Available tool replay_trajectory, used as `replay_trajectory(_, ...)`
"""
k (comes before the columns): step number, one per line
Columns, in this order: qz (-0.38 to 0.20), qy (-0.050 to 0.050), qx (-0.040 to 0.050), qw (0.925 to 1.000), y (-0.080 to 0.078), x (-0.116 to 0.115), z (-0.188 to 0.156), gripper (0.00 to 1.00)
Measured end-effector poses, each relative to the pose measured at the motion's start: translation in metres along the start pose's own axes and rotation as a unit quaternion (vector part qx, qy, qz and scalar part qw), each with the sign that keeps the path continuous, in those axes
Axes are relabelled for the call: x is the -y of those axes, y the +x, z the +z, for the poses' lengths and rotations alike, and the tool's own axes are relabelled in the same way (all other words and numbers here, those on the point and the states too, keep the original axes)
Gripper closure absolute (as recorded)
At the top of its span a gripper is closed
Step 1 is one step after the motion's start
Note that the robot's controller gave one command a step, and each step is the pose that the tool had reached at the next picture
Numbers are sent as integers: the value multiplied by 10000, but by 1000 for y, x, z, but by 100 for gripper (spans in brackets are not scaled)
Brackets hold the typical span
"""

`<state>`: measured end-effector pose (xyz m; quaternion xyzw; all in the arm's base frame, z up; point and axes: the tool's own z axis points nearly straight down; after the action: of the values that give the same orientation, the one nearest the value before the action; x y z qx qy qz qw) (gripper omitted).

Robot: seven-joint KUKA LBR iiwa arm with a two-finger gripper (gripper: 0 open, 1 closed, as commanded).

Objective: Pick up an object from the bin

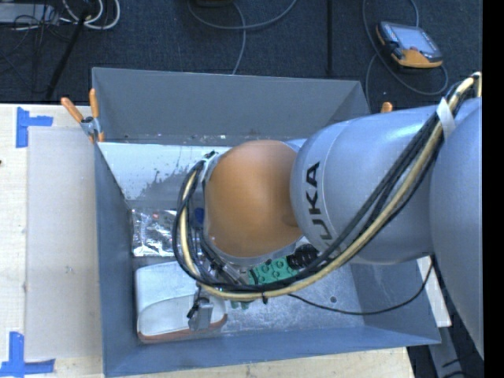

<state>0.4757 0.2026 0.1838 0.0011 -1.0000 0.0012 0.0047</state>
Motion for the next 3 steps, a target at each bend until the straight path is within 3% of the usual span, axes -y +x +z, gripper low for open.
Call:
replay_trajectory(1,1042,-46,143,9944,-35,-1,110,0)
replay_trajectory(3,1077,-31,65,9942,-39,-2,106,0)
